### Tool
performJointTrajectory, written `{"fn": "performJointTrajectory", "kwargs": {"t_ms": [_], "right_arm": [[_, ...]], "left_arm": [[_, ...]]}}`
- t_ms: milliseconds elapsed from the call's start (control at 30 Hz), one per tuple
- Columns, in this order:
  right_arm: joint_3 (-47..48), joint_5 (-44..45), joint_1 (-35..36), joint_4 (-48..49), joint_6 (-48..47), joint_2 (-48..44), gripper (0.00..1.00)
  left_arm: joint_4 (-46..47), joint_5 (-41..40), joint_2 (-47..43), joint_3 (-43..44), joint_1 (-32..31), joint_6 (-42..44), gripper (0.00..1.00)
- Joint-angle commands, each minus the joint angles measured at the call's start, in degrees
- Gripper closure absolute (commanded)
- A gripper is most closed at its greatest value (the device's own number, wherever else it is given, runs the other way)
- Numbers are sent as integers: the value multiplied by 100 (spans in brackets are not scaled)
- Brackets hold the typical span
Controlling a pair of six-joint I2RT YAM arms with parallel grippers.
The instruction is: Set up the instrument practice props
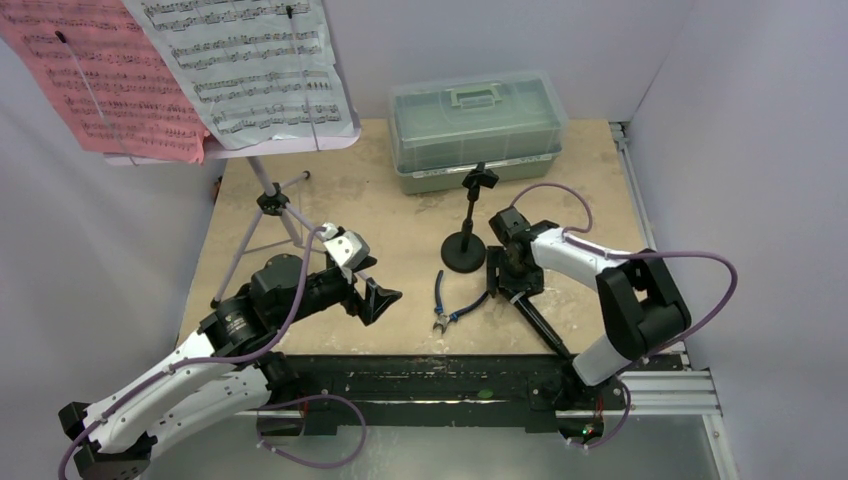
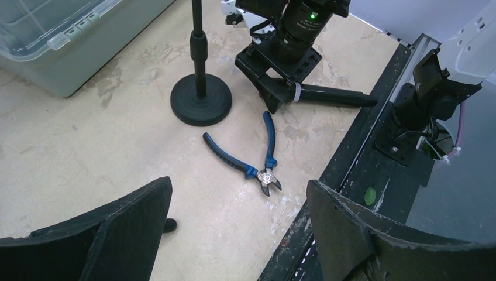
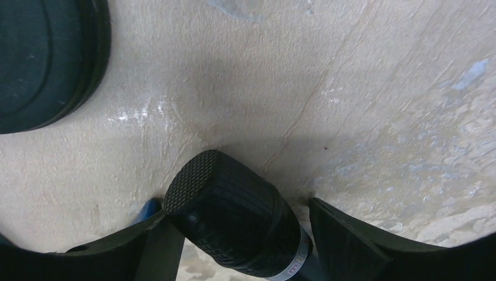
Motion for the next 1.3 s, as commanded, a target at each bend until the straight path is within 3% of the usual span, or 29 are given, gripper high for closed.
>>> {"fn": "performJointTrajectory", "kwargs": {"t_ms": [0,267,533,633,767,867,1000,1100,1267], "right_arm": [[-342,476,101,519,369,-119,24],[-738,1024,108,756,608,-1152,50],[-629,936,105,780,171,-2822,98],[-715,467,105,1131,-189,-3611,100],[-974,-782,104,1855,-569,-4520,100],[-1133,-1970,104,2308,-537,-4714,100],[-1476,-3157,137,3099,-125,-4729,100],[-1769,-3546,275,3844,332,-4890,100],[-1760,-3602,626,4477,567,-4910,100]], "left_arm": [[111,43,-57,17,-22,76,15],[130,42,-8,13,-21,67,15],[131,31,73,17,-20,45,15],[157,60,-17,0,-18,-24,15],[284,58,-208,-40,-19,-189,15],[531,88,-312,-110,-19,-574,14],[1600,552,-463,-476,-25,-1542,15],[2441,746,-554,-721,-20,-2342,15],[2806,653,-454,-729,-21,-3241,15]]}}
